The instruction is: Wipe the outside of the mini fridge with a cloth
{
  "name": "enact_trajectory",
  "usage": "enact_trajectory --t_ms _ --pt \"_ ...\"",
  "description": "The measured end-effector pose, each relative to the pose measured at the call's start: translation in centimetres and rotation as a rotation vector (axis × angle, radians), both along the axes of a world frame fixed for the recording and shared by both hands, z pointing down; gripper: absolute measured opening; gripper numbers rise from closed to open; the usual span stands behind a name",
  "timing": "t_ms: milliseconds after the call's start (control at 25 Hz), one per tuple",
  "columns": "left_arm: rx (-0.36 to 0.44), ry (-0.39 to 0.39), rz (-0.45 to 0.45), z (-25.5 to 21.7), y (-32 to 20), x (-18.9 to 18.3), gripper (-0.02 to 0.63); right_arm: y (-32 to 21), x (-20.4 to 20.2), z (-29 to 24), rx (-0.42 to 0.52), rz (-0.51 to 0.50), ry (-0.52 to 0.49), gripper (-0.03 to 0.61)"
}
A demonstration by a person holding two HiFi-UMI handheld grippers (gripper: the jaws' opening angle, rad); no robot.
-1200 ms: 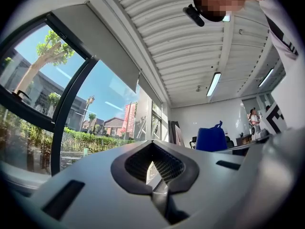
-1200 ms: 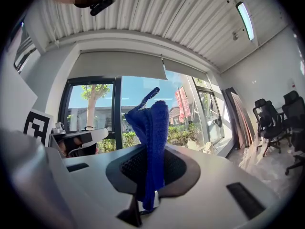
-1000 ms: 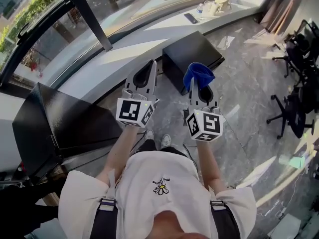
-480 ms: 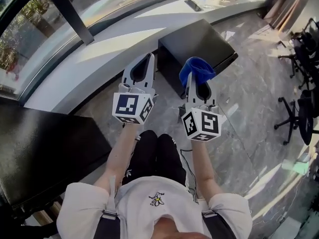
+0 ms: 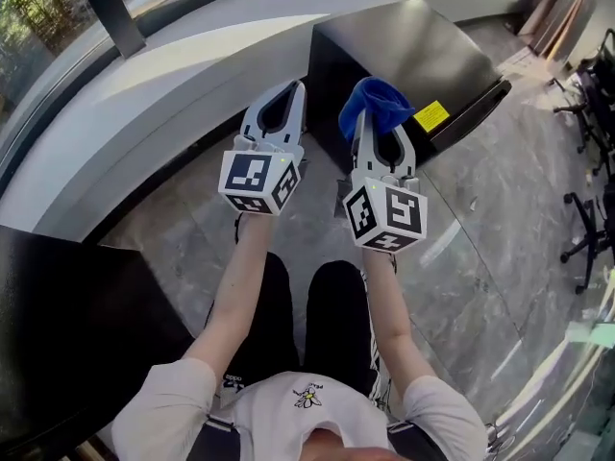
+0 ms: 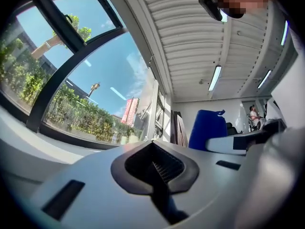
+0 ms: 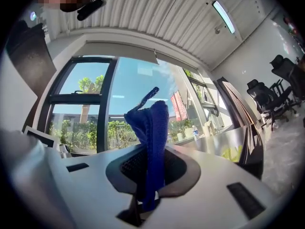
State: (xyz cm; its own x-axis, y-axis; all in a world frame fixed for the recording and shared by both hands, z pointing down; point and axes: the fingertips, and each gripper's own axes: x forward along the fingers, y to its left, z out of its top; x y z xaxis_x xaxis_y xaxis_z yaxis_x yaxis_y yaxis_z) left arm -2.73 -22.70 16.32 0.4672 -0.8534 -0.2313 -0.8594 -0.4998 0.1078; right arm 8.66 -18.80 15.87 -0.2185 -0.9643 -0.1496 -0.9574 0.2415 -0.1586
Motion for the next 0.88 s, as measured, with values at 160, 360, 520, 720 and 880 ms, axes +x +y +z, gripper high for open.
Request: enact_trajectory --t_ms 160,360,520,720,880 --pt "-0.003 -0.001 0.031 3.0 -2.0 -0.2 0.005 -2.7 -1.5 3.0 -0.038 0.022 0.009 0.061" --pt "0.006 0.012 0.094 6.5 -3.2 -2.1 0.005 -7.0 -2.7 4.7 -0.049 0.065 -0.073 0.061" --pt "-0.031 0.007 0.116 9.3 -3.8 -3.0 0.005 -11.0 -3.9 5.0 -0.042 0.079 -0.098 0.061" --pt "-0.066 -0.028 0.068 11.4 -4.2 -5.0 0.005 -15.3 -6.6 5.3 -0.036 0.130 -0.051 0.061" --pt "-0.071 0.040 0.018 11.2 -4.5 -7.5 0.005 -18.6 -7.8 6.8 -0.056 0.195 -0.014 0.061"
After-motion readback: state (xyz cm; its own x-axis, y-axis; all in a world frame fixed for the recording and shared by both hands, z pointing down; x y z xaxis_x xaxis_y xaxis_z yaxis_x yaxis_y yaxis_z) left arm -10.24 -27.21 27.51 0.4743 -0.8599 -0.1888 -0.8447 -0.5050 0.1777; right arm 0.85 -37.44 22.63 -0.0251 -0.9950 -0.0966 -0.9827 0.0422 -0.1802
